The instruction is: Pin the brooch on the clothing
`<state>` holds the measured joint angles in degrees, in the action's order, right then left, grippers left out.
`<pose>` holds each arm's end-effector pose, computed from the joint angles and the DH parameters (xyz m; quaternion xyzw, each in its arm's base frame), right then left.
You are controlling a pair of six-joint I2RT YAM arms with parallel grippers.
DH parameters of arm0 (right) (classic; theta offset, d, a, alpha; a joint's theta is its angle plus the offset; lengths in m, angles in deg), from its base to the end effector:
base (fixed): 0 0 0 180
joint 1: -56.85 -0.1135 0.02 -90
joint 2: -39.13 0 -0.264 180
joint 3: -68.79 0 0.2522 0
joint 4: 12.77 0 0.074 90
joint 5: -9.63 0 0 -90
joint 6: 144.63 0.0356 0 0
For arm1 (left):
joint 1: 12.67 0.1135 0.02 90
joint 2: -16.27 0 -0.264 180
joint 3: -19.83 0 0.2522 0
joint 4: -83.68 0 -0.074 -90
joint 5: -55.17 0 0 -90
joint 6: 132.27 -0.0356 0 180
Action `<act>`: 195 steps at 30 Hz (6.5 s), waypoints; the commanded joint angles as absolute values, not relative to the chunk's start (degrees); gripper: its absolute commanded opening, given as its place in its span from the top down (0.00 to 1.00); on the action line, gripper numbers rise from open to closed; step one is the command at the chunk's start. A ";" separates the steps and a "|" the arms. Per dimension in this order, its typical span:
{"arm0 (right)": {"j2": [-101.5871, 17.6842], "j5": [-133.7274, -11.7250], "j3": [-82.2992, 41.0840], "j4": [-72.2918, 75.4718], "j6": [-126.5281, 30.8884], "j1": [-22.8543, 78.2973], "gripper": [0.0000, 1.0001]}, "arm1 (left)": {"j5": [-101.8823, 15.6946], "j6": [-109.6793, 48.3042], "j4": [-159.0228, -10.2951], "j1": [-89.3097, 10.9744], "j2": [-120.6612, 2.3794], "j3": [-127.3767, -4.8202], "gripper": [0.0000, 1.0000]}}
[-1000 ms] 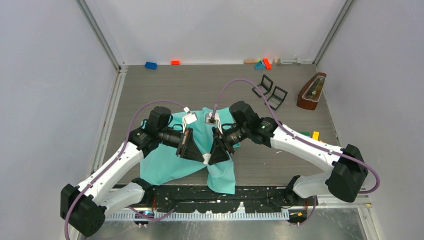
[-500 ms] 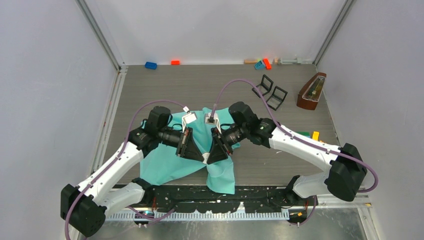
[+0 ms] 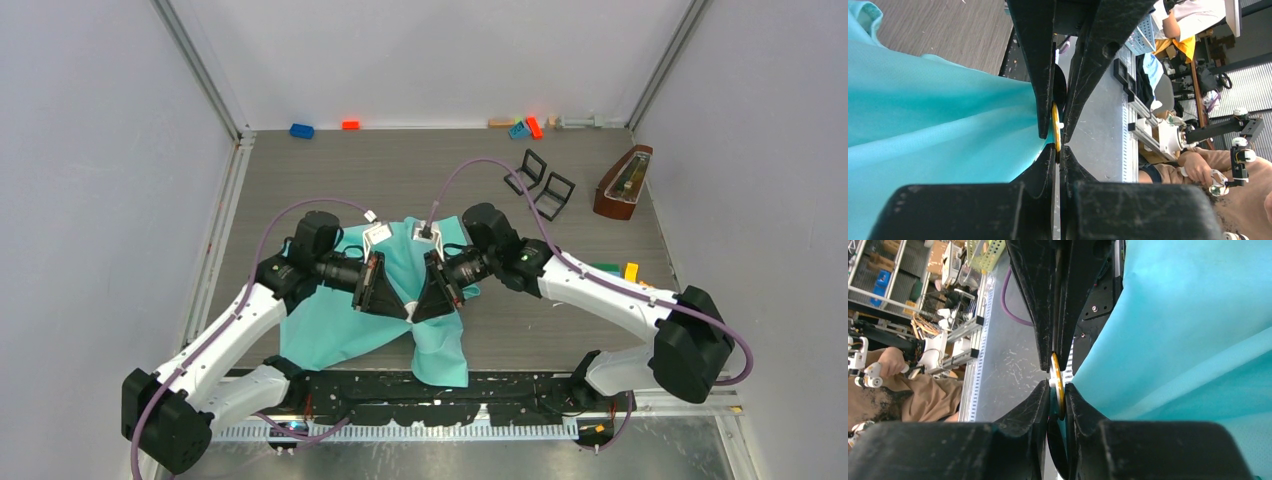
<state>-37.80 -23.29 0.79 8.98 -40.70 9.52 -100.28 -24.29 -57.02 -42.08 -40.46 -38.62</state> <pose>0.1744 0.2333 0.2839 -0.4458 0.6632 0.5787 0.1625 0.1563 -0.1253 0.2876 0.3127 0.7272 -0.5935 0.1453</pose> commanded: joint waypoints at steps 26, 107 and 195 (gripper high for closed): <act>-34.47 -37.01 6.29 -3.35 -33.11 15.98 0.86 | -104.30 -23.10 -58.96 -42.42 -39.46 -40.10 1.00; -36.03 -78.99 2.99 26.37 -27.64 22.74 0.38 | -35.37 -4.70 -66.39 -18.83 -44.73 -29.65 0.01; -6.92 -61.08 -49.98 26.76 -37.92 41.82 1.00 | -66.89 -23.82 -33.49 -1.42 -37.96 -114.36 1.00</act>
<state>-6.98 -61.60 -46.23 25.16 -36.15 41.82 -64.50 -24.73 -38.57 -1.71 -36.66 -110.18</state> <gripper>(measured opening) 0.021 0.015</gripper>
